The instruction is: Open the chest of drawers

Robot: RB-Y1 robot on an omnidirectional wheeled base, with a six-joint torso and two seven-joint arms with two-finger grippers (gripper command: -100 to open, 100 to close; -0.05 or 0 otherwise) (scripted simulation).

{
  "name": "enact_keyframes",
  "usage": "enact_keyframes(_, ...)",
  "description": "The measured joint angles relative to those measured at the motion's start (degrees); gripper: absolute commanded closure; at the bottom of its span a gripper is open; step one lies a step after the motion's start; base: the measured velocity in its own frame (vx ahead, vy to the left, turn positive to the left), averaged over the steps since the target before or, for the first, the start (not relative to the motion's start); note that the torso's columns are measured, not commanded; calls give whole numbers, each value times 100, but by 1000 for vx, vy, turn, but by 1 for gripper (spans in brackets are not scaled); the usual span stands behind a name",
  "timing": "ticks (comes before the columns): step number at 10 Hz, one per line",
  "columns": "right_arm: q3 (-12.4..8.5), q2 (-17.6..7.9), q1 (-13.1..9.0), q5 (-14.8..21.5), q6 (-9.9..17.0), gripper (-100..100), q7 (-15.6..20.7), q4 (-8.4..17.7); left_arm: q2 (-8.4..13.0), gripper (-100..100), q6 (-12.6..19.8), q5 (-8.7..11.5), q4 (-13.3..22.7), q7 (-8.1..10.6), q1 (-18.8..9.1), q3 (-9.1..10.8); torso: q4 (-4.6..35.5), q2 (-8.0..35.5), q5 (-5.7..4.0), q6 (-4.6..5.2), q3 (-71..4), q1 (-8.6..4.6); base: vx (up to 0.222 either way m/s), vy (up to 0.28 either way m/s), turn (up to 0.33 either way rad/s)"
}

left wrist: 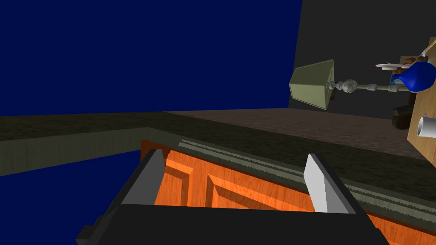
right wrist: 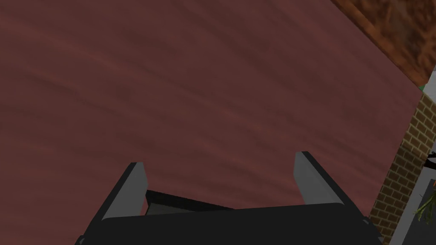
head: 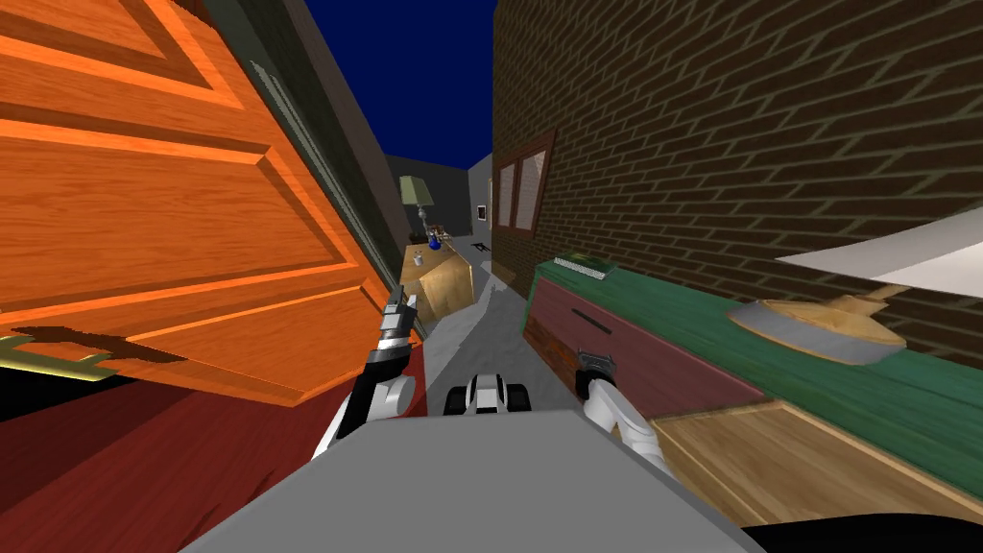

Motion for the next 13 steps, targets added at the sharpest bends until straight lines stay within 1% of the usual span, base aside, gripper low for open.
enact_keyframes(1, -5, 9, -25, 88, 56, -100, 3, 87, 0, 0, 0, 0, 0, 0, 0, 0, 1, 4, -2, -1, 3, -5, 16, 16, 145)
enact_keyframes(2, -3, 1, -72, 257, 146, -100, 24, 245, 0, 0, 0, 0, 0, 0, -1, 0, 1, 0, -1, -7, 1, 0, 32, 24, 233)
enact_keyframes(3, -17, -73, -144, 366, 305, -100, 157, 414, 0, 0, 0, 0, 0, 0, -1, 0, -1, -9, 1, -6, -4, 4, 45, 34, 191)
enact_keyframes(5, -33, -201, -245, 580, 660, -100, 533, 666, 0, 0, 0, 0, 0, 0, 0, 0, -3, -13, 1, -4, -7, 4, 51, 27, 162)
enact_keyframes(6, -45, -263, -340, 716, 820, -100, 679, 862, 0, 0, 0, 0, 0, 0, 0, 0, -2, -7, -1, -4, -4, 0, 28, 16, 36)
enact_keyframes(8, -53, -315, -378, 861, 1042, -100, 844, 998, 0, 0, 0, 0, 0, 0, 0, 0, 2, 5, -1, -4, 4, 0, 18, 18, 92)
enact_keyframes(11, -59, -434, -511, 1211, 1450, -100, 1174, 1366, 0, 0, 0, 0, 0, 0, 0, 0, -2, -9, 0, -3, -5, 1, 27, 17, 105)
enact_keyframes(13, -74, -505, -597, 1368, 1697, -100, 1436, 1529, 0, 0, 0, 0, 0, 0, 0, 0, -1, -4, -1, -4, -2, 1, 20, 13, 83)
